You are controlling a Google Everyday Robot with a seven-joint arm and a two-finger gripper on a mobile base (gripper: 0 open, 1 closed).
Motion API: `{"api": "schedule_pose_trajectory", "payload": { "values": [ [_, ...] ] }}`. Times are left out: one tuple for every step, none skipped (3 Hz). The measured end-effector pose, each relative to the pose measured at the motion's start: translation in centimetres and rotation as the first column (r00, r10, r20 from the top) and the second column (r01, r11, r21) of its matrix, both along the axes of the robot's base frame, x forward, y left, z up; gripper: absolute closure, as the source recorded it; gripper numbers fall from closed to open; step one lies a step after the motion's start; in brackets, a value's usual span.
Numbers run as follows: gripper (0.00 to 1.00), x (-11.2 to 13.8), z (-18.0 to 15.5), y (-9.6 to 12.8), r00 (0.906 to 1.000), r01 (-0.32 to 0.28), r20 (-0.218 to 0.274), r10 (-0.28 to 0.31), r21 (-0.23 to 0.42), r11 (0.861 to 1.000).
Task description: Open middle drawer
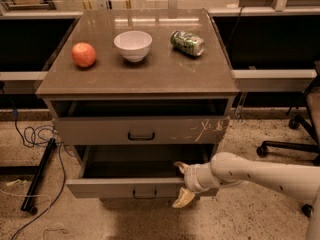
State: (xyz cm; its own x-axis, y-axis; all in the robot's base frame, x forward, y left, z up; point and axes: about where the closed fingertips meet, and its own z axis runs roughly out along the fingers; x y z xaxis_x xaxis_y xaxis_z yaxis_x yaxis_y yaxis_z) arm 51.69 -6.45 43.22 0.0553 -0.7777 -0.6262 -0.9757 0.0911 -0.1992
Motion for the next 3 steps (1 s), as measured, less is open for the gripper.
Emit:
{"api": "schedule_pose_trajectory", "payload": {
  "values": [
    [0.38,-0.7,-0.4,-0.1,0.9999,-0.008,-0.009,0.008,0.004,1.0],
    [0.61,-2.7,-1.7,-1.3,0.9995,-0.002,-0.033,0.003,0.023,1.0],
    [0.85,-2.7,-1.2,-1.3,0.9995,-0.002,-0.033,0.003,0.023,1.0]
  ]
}}
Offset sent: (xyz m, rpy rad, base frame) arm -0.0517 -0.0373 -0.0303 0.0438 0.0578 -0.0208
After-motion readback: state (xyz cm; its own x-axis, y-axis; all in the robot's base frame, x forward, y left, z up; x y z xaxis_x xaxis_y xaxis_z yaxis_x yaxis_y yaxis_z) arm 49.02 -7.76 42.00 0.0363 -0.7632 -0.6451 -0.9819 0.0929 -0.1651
